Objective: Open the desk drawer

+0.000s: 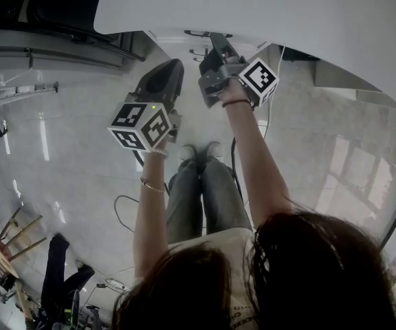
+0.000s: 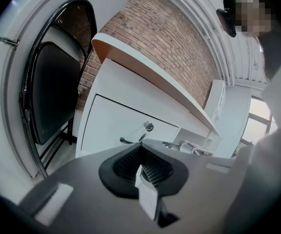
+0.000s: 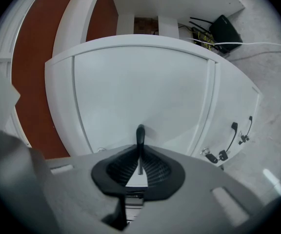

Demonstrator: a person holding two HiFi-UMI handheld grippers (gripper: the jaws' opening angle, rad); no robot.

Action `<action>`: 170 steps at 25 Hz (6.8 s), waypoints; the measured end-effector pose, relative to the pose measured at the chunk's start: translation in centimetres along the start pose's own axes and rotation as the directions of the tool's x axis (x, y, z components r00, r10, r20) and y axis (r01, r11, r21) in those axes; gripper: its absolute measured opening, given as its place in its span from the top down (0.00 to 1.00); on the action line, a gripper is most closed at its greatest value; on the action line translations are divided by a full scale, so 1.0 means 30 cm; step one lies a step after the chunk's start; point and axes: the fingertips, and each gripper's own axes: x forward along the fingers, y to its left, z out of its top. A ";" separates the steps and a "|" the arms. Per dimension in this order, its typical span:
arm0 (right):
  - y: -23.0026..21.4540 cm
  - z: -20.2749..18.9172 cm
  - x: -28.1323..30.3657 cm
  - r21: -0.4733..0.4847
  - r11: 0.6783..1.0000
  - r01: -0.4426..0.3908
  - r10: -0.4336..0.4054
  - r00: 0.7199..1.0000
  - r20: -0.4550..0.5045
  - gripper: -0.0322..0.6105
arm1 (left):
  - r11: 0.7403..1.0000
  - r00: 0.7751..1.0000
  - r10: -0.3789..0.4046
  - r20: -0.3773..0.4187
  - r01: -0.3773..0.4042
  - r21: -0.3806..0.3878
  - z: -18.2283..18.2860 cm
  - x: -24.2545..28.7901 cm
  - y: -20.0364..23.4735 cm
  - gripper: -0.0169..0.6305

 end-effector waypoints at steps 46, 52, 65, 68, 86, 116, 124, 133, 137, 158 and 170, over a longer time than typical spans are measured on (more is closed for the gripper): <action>-0.046 -0.004 -0.014 0.055 0.996 0.067 -0.068 0.997 0.023 0.91 | 1.000 0.998 -0.022 -0.067 0.021 -0.018 -0.029 0.018 -0.024 0.98; -0.068 0.001 -0.017 0.058 0.996 0.069 -0.071 0.997 0.028 0.91 | 0.999 0.996 -0.032 -0.078 0.031 -0.020 -0.030 0.051 -0.018 0.98; -0.092 -0.002 -0.024 0.073 0.992 0.100 -0.103 0.994 0.033 0.91 | 0.998 0.993 -0.052 -0.106 0.049 -0.031 -0.024 0.084 -0.017 0.98; -0.084 0.000 -0.025 0.073 0.992 0.105 -0.108 0.993 0.036 0.91 | 0.998 0.993 -0.056 -0.107 0.053 -0.032 -0.012 0.083 -0.021 0.98; -0.130 0.001 -0.032 0.084 0.989 0.122 -0.127 0.990 0.056 0.91 | 0.997 0.991 -0.074 -0.113 0.070 -0.037 -0.031 0.105 0.003 0.98; -0.140 0.008 -0.043 0.092 0.986 0.136 -0.144 0.986 0.084 0.91 | 0.994 0.986 -0.101 -0.134 0.097 -0.042 -0.040 0.109 0.011 0.98; -0.160 0.001 -0.039 0.100 0.985 0.143 -0.152 0.985 0.086 0.91 | 0.994 0.985 -0.108 -0.138 0.102 -0.045 -0.035 0.133 0.024 0.98; -0.166 -0.005 -0.041 0.101 0.984 0.149 -0.157 0.984 0.080 0.91 | 0.994 0.983 -0.110 -0.145 0.104 -0.044 -0.031 0.134 0.022 0.98; -0.168 -0.009 -0.040 0.108 0.983 0.149 -0.156 0.986 0.066 0.91 | 0.994 0.983 -0.107 -0.148 0.101 -0.045 -0.034 0.127 0.027 0.98; -0.182 -0.028 -0.031 0.061 0.983 0.175 -0.174 0.984 -0.021 0.85 | 0.993 0.981 -0.107 -0.163 0.098 -0.062 -0.033 0.171 0.063 0.98; 0.216 -0.041 -0.146 -0.417 0.897 0.144 -0.256 0.940 -0.226 0.88 | 0.992 0.982 -0.113 -0.151 0.105 -0.064 0.134 0.055 -0.140 0.98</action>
